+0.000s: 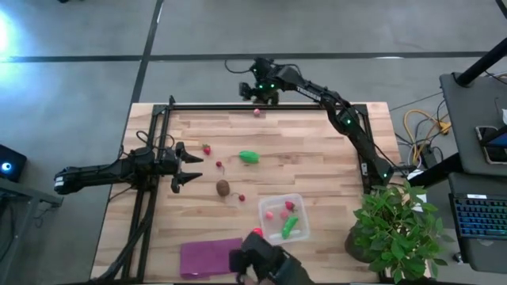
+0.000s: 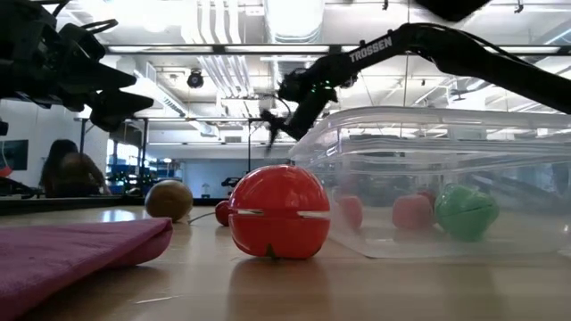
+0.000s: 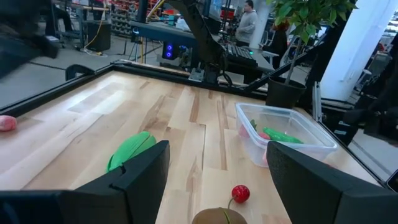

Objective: Pick and placing Produce into tupperware
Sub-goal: Put the red tomato into the transparent container

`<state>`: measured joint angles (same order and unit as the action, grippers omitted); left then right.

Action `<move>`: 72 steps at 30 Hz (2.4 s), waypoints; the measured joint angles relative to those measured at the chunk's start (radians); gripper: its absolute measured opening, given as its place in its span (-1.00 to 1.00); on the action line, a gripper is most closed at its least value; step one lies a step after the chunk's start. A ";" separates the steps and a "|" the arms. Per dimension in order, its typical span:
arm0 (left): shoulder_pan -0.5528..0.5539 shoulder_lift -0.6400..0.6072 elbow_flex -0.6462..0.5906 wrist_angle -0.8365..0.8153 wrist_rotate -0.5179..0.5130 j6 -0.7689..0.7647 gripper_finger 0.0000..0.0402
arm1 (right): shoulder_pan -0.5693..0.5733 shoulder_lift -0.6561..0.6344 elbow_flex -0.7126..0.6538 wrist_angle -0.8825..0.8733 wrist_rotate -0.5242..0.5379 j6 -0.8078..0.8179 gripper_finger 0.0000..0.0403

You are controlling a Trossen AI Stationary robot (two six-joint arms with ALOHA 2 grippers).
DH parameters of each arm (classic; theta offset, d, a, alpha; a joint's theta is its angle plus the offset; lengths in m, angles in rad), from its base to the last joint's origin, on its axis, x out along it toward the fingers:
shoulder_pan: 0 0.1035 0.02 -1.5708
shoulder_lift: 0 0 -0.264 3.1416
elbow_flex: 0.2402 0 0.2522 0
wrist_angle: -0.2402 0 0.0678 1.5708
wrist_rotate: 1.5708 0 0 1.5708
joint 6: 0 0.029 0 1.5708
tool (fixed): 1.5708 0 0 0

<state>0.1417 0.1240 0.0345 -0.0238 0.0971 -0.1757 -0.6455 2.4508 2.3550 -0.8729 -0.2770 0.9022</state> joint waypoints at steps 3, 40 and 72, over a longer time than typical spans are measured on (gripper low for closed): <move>0.000 0.000 0.000 0.000 0.000 0.000 0.27 | 0.006 0.008 0.001 0.066 0.093 0.059 0.09; 0.002 0.000 0.000 0.518 -0.102 -0.475 0.27 | 0.145 -0.375 0.001 -0.106 0.211 -0.544 0.09; 0.002 0.006 0.000 0.668 -0.359 -0.563 0.27 | 0.397 -0.504 -0.002 -0.461 0.293 -0.645 0.09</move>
<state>0.1436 0.1298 0.0345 0.6440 -0.2615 -0.7386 -0.2486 1.9469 2.3535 -1.3337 0.0161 0.2572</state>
